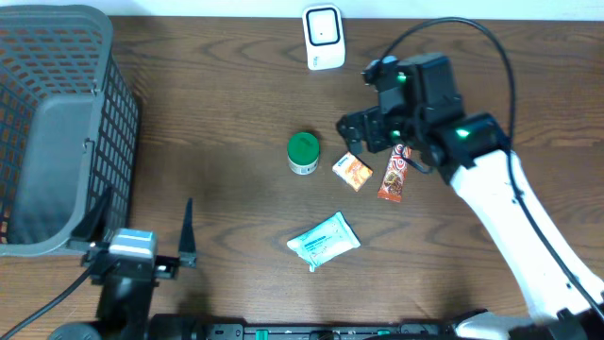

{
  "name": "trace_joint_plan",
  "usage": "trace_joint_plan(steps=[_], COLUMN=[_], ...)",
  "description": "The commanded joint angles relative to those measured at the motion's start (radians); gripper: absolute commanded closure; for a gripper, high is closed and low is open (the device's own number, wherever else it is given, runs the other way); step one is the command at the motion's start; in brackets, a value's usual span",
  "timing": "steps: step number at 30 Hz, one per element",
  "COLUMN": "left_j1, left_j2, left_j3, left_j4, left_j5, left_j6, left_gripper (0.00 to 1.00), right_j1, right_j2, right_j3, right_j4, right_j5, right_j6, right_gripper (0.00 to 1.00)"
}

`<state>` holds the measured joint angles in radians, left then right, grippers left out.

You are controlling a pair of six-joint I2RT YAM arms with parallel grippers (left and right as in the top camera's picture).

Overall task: Scan the item barcode
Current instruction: 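Reach right gripper to green-capped bottle and grasp it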

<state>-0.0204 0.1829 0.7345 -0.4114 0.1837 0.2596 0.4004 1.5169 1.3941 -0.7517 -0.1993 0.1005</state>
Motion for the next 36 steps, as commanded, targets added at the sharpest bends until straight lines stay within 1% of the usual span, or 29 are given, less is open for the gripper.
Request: trace_joint_plan(steps=[1,4,7,9,10,11,13,14,15,17,19,21,24,28,33,36], left_j1=[0.002,0.002,0.002,0.002,0.002,0.002,0.002,0.002,0.002,0.002,0.002,0.002,0.002,0.002,0.003,0.004], left_j2=[-0.047,-0.049,-0.049,-0.049,-0.049,-0.049,-0.049,-0.049,-0.049,-0.049,-0.049,-0.049,-0.049,-0.049,-0.049,-0.049], left_j3=[-0.098,-0.184,-0.253,-0.298,-0.32,-0.346,-0.373,-0.389,-0.403,-0.429,-0.447,-0.452,-0.454,-0.456,-0.5,-0.54], left_j4=[0.047,0.073,0.069,0.071,0.074,0.079,0.095,0.109,0.125,0.151,0.163,0.162,0.163,0.159,0.16,0.161], left_j5=[0.015,0.015,0.015,0.02,0.037,0.065,0.111,0.138,0.156,0.169,0.168,0.169,0.174,0.174,0.163,0.109], left_j6=[-0.104,-0.169,-0.237,-0.275,-0.276,-0.276,-0.276,-0.276,-0.277,-0.277,-0.281,-0.285,-0.283,-0.28,-0.28,-0.286], left_gripper=[0.02,0.02,0.02,0.02,0.02,0.03,0.02,0.02,0.02,0.02,0.02,0.02,0.02,0.02,0.02,0.02], right_j1=[0.053,0.103,0.134,0.15,0.158,0.17,0.188,0.198,0.204,0.209,0.21,0.21,0.212,0.218,0.232,0.244], right_j2=[0.067,0.15,0.23,0.272,0.286,0.294,0.294,0.294,0.296,0.302,0.307,0.32,0.359,0.418,0.483,0.497], right_j3=[0.068,0.195,0.356,0.456,0.489,0.512,0.514,0.513,0.509,0.507,0.507,0.507,0.507,0.507,0.511,0.511], right_j4=[-0.039,-0.173,-0.311,-0.372,-0.379,-0.373,-0.361,-0.354,-0.323,-0.285,-0.292,-0.328,-0.359,-0.369,-0.357,-0.342], right_j5=[0.082,0.217,0.25,0.217,0.175,0.1,0.04,0.044,0.052,0.052,0.086,0.169,0.31,0.321,0.317,0.3], right_j6=[0.154,0.304,0.41,0.407,0.372,0.304,0.21,0.171,0.168,0.228,0.32,0.435,0.531,0.583,0.602,0.615], right_gripper=[0.01,0.01,0.01,0.01,0.01,0.01,0.01,0.01,0.01,0.01,0.01,0.01,0.01,0.01,0.01,0.01])
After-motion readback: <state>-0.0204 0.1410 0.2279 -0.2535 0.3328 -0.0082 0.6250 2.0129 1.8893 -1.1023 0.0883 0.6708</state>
